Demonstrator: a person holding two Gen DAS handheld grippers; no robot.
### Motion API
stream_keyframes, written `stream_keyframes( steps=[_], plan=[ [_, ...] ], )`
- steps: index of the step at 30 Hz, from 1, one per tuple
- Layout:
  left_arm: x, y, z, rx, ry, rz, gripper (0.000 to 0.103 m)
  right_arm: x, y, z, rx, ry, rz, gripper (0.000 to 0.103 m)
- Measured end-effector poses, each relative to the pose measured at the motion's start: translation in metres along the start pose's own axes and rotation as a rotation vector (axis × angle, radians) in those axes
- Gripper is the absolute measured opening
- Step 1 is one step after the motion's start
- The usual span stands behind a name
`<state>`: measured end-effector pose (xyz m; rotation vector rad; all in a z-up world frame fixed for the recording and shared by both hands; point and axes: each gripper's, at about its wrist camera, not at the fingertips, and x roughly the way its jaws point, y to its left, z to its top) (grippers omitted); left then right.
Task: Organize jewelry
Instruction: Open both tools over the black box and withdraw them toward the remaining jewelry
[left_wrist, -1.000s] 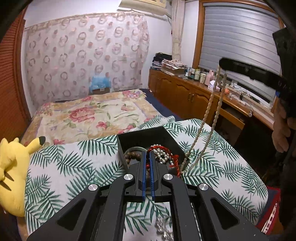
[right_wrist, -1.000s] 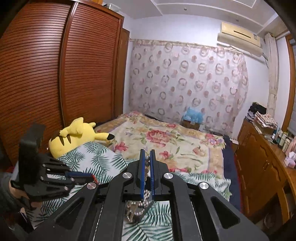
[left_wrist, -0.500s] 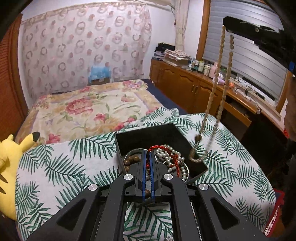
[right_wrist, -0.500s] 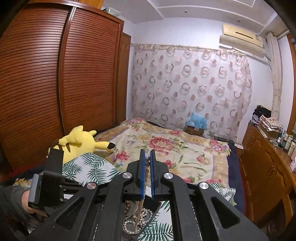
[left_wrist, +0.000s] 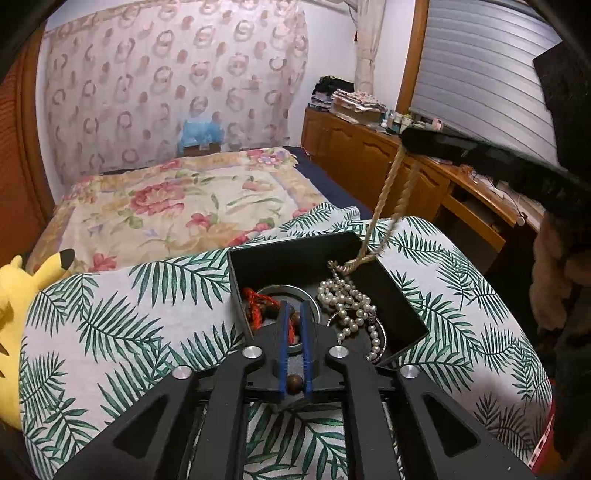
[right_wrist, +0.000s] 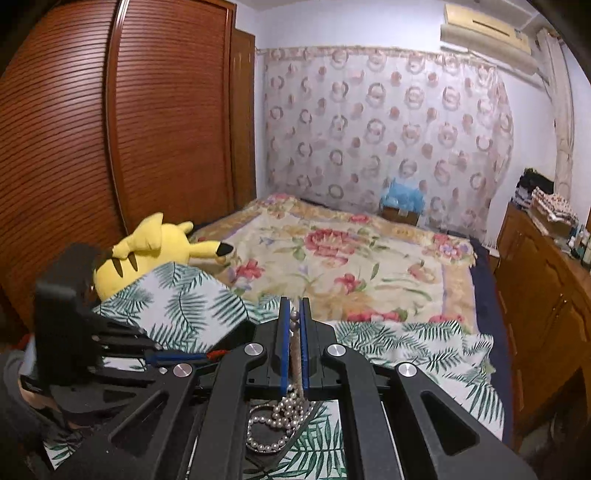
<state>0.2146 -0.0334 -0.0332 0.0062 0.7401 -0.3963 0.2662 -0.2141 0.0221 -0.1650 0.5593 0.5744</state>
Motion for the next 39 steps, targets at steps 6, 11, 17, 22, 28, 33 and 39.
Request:
stream_keyframes(
  steps=[6,11,17,22,28,33,39],
  plan=[
    [-0.012,-0.002,-0.005,-0.009,-0.019,-0.007,0.032,0.019,0.0,-0.017,0.032,0.052,0.029,0.006],
    [-0.024,-0.004,-0.011,-0.01,-0.029,0.002,0.04,0.028,0.007,-0.028,0.057,0.083,0.044,0.007],
    [-0.038,-0.004,-0.02,-0.015,-0.046,0.012,0.056,0.025,0.01,-0.037,0.082,0.093,0.047,0.007],
    [-0.053,-0.01,-0.03,-0.011,-0.059,0.021,0.064,0.012,0.014,-0.047,0.093,0.096,0.035,0.007],
    [-0.07,-0.012,-0.047,-0.014,-0.065,0.03,0.072,-0.011,0.022,-0.071,0.117,0.098,0.034,0.007],
    [-0.081,-0.015,-0.062,-0.02,-0.061,0.032,0.074,-0.032,0.031,-0.102,0.142,0.112,0.035,0.007],
    [-0.088,-0.024,-0.083,-0.019,-0.033,0.022,0.075,-0.059,0.045,-0.135,0.163,0.117,0.034,0.012]
  ],
)
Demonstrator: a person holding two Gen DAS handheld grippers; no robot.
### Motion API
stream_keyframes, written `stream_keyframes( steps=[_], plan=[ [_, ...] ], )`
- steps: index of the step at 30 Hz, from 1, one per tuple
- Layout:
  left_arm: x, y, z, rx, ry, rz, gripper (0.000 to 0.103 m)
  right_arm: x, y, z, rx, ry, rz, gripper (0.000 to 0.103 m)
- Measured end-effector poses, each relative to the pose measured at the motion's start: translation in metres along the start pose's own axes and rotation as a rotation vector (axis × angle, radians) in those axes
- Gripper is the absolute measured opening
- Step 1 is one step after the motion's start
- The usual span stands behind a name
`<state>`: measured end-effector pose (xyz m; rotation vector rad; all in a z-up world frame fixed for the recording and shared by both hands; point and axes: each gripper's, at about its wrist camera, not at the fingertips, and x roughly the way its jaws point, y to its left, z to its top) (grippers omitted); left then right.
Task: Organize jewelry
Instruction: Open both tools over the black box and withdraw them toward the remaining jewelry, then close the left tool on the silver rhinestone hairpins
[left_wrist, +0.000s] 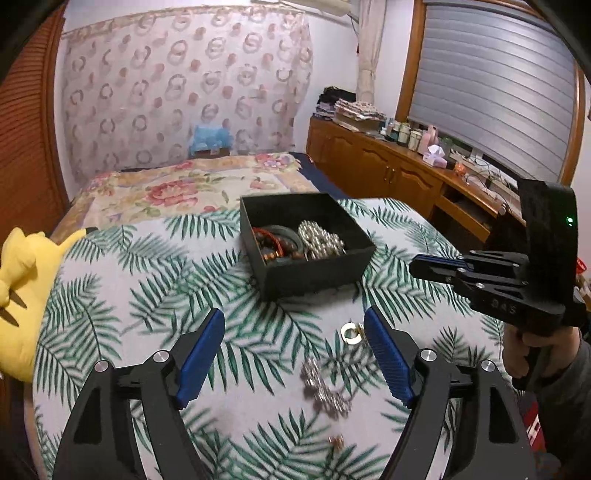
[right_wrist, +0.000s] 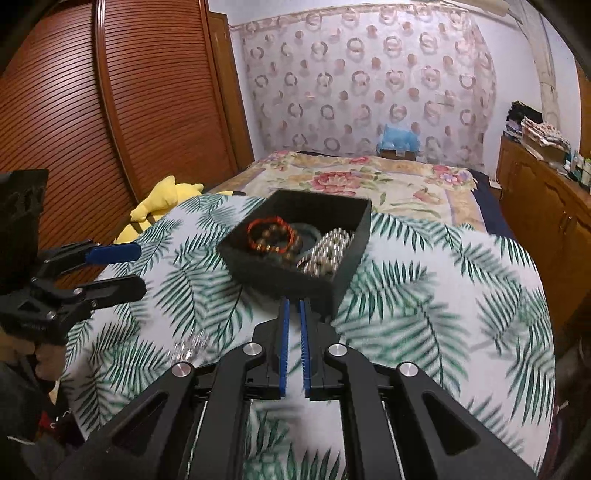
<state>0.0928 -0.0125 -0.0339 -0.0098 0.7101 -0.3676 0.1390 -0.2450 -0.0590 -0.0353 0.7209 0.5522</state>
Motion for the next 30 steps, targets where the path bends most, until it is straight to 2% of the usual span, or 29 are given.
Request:
stream_keyframes(
  steps=[2,6,8,12,20,30],
  plan=[
    [0.001,-0.003,-0.007,0.002,0.017,-0.005,0.075,-0.006,0.002,-0.01,0.006,0.0,0.004,0.022],
    [0.008,-0.007,-0.02,0.01,0.057,-0.019,0.076,-0.012,0.01,-0.029,0.005,0.015,0.0,0.027],
    [0.014,-0.008,-0.025,0.012,0.082,-0.026,0.076,-0.012,0.013,-0.04,0.007,0.028,0.0,0.035],
    [0.027,-0.013,-0.031,0.022,0.131,-0.032,0.076,-0.01,0.015,-0.056,0.006,0.057,-0.003,0.036],
    [0.044,-0.027,-0.033,0.056,0.186,-0.033,0.076,-0.011,0.015,-0.074,0.001,0.083,-0.007,0.047],
    [0.063,-0.031,-0.037,0.082,0.246,-0.002,0.076,-0.014,0.014,-0.079,0.006,0.068,0.011,0.047]
  ],
)
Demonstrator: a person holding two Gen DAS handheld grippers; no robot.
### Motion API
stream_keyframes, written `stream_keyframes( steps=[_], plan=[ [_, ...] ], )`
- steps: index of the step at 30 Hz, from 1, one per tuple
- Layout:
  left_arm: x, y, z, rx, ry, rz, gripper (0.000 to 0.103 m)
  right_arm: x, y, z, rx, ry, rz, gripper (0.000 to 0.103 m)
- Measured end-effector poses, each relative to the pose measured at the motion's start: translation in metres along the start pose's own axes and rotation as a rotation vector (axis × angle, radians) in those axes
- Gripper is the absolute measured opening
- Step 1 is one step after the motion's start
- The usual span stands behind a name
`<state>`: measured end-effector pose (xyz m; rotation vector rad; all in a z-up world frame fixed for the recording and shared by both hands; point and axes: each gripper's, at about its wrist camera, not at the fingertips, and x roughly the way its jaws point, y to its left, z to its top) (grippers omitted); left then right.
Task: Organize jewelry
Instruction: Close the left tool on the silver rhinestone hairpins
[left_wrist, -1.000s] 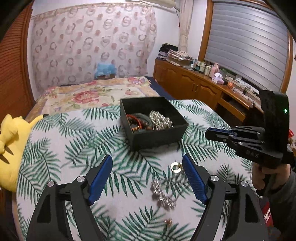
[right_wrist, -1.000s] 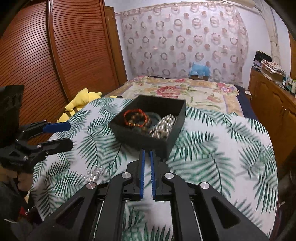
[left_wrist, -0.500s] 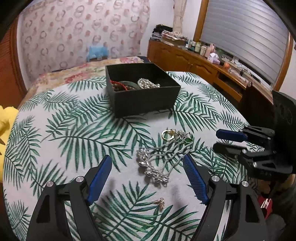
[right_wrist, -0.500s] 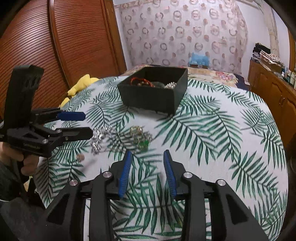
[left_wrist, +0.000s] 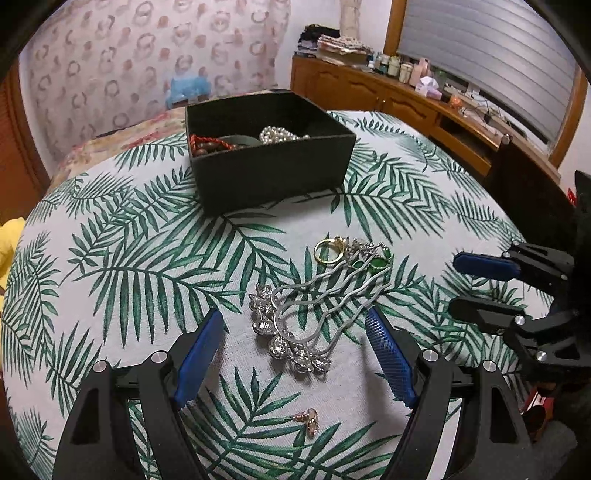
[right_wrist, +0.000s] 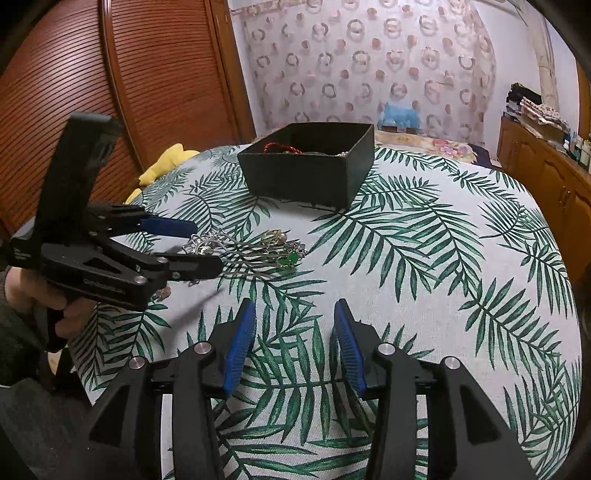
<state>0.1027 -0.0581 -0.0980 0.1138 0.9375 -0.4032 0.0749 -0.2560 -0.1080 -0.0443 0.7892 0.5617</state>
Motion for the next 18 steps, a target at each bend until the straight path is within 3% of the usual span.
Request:
stream_keyframes(
  steps=[12,18],
  plan=[
    [0.01,-0.008,0.003,0.068,-0.001,0.033,0.075,-0.001,-0.002,-0.002,0.002,-0.011,0.005,0.047],
    [0.008,-0.015,0.0,0.126,-0.015,0.043,0.061,-0.001,-0.003,-0.002,0.006,-0.013,0.014,0.047]
  ],
)
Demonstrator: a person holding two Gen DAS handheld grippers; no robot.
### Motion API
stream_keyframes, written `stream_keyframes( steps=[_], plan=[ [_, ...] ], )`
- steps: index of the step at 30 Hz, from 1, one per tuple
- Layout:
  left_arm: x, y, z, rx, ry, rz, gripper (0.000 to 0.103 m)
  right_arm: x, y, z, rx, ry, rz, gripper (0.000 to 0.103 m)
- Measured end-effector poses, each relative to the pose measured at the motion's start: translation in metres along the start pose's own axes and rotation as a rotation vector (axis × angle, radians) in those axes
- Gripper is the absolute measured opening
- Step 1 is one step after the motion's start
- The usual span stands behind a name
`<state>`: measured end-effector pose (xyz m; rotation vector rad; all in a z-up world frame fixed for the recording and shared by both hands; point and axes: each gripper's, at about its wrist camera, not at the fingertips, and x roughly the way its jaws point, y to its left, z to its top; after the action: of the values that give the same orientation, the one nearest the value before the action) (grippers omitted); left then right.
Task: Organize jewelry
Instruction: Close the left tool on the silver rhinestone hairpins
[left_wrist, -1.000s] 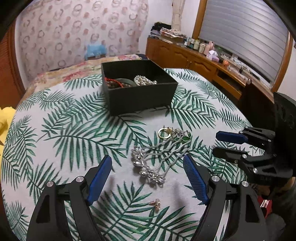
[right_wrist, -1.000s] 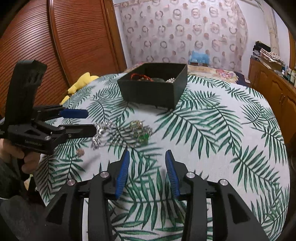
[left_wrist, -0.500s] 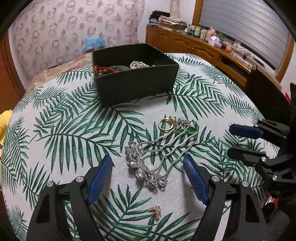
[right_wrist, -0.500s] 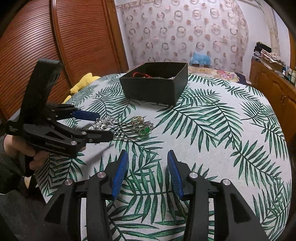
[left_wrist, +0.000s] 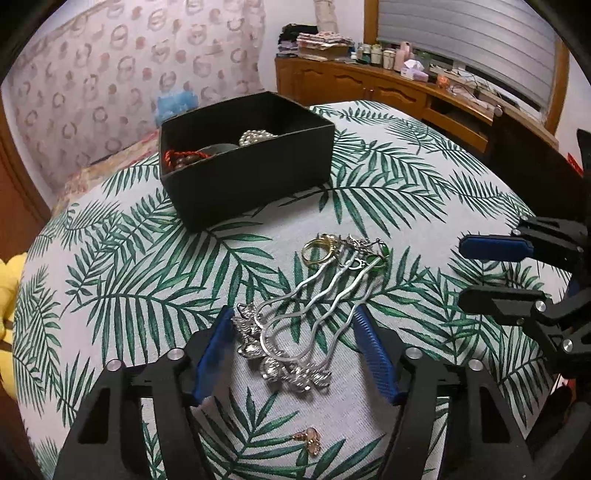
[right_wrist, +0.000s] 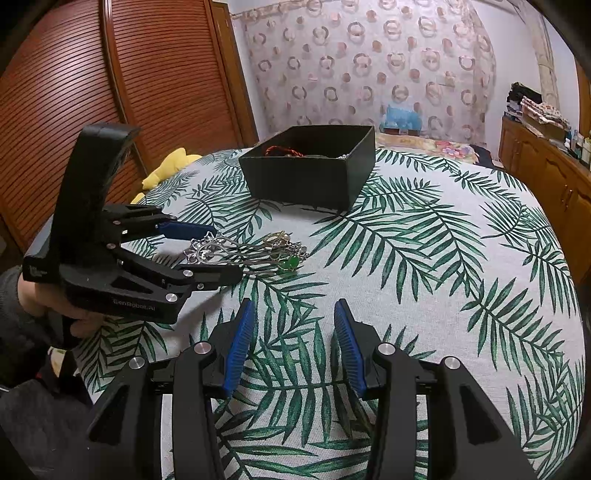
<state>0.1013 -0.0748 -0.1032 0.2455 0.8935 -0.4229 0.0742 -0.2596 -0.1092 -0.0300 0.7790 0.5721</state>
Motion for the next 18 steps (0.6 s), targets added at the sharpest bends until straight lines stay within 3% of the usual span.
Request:
stream_keyframes(
  steps=[4,6,7,15,18],
  plan=[
    [-0.007,0.0,-0.002,-0.003,-0.024,0.0,0.05,0.0,0.0,0.0,0.002,0.0,0.0,0.047],
    [-0.012,0.002,-0.001,-0.015,-0.038,0.006,0.038,0.001,0.0,0.0,0.001,0.003,-0.001,0.047],
    [-0.013,0.003,-0.001,-0.019,-0.04,0.003,0.02,0.001,0.001,0.0,-0.001,0.004,-0.002,0.047],
    [-0.029,0.006,-0.002,-0.059,-0.095,-0.018,0.016,0.003,0.002,0.0,-0.002,0.012,-0.005,0.047],
    [-0.039,0.004,-0.002,-0.076,-0.136,-0.029,0.007,0.004,0.002,0.001,-0.003,0.016,-0.006,0.047]
  ],
)
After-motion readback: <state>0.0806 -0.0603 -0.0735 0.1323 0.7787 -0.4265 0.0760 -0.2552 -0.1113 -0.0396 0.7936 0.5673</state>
